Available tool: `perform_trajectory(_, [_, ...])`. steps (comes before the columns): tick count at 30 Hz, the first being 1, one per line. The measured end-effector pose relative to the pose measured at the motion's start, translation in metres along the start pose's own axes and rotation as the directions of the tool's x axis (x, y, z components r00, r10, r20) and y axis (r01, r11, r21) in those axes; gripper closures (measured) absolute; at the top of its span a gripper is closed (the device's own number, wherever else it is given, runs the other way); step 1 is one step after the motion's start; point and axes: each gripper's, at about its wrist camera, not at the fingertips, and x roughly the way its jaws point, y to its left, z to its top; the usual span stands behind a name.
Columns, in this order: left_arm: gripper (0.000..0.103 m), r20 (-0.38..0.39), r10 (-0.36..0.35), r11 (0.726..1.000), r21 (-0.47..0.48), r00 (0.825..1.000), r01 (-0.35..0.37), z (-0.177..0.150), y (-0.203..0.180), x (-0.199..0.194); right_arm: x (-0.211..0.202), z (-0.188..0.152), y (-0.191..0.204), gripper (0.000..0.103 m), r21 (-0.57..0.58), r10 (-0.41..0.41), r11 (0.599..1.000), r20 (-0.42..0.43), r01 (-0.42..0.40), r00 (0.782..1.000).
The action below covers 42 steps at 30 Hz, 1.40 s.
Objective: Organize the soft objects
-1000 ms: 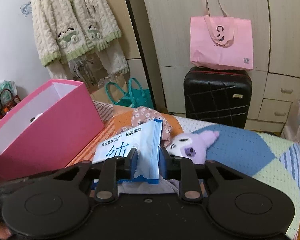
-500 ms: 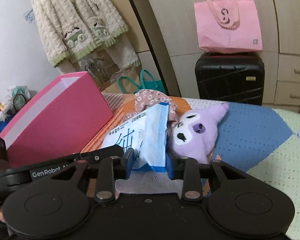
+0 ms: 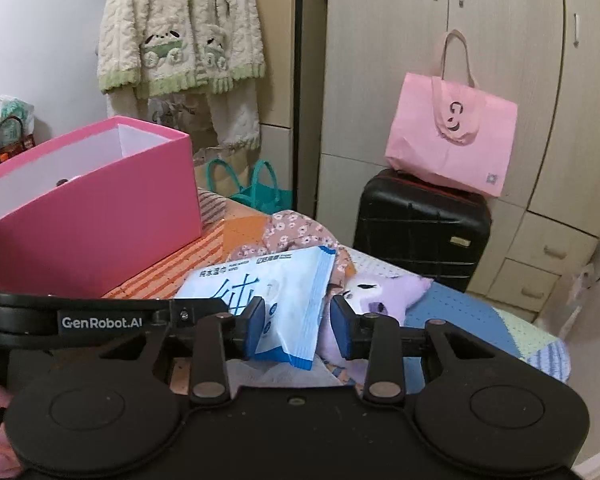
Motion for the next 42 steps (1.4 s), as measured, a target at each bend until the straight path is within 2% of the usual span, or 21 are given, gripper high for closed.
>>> perform_trajectory(3, [0.045,-0.010,-0.005,1.000,-0.013,1.000,0.005,0.001,0.001,0.000,-0.002,-0.007,0.000,0.069,-0.009,0.014,1.000,0.007,-0.014,1.000])
perform_trajectory(4, [0.040,-0.017,-0.013,1.000,-0.007,1.000,0.013,0.002,0.000,0.001,-0.003,-0.009,-0.001,0.070,-0.007,0.017,1.000,0.004,-0.017,1.000])
perform_trajectory(6, [0.039,-0.040,-0.026,1.000,0.012,0.999,0.026,0.004,-0.003,0.002,-0.003,-0.010,0.000,0.071,0.004,0.026,1.000,0.001,-0.026,1.000])
perform_trajectory(8, [0.039,-0.054,-0.027,1.000,0.008,0.998,0.027,0.006,-0.003,0.002,-0.002,-0.013,-0.001,0.071,0.016,0.043,0.999,-0.005,-0.043,0.999])
perform_trajectory(11, [0.039,-0.056,-0.024,1.000,0.012,0.998,0.025,0.006,-0.003,0.003,0.003,-0.016,-0.013,0.072,0.100,0.087,0.991,-0.006,-0.086,0.996])
perform_trajectory(13, [0.042,-0.058,-0.020,0.999,0.036,0.998,0.022,0.005,-0.006,0.003,0.004,-0.018,-0.016,0.071,0.131,0.100,0.987,-0.003,-0.098,0.995])
perform_trajectory(15, [0.047,-0.065,-0.020,0.999,0.044,0.998,0.023,0.005,-0.006,0.002,0.003,-0.019,-0.010,0.071,0.106,0.091,0.990,0.002,-0.090,0.996])
perform_trajectory(19, [0.048,-0.081,-0.050,0.998,0.045,0.995,0.054,0.004,-0.006,-0.004,-0.006,-0.018,0.007,0.070,0.027,0.054,0.998,0.013,-0.054,0.998])
perform_trajectory(29, [0.048,-0.104,-0.122,0.991,0.051,0.987,0.128,-0.002,-0.013,-0.040,-0.051,-0.021,0.030,0.066,-0.009,0.003,1.000,0.039,-0.002,0.999])
perform_trajectory(35, [0.048,-0.128,-0.156,0.981,0.098,0.979,0.169,-0.007,-0.019,-0.066,-0.082,-0.028,0.047,0.064,0.004,-0.028,1.000,0.045,0.028,0.999])
perform_trajectory(42, [0.048,-0.197,-0.169,0.968,0.152,0.966,0.200,-0.015,-0.022,-0.097,-0.113,-0.038,0.065,0.060,0.062,-0.033,0.998,0.020,0.032,0.999])
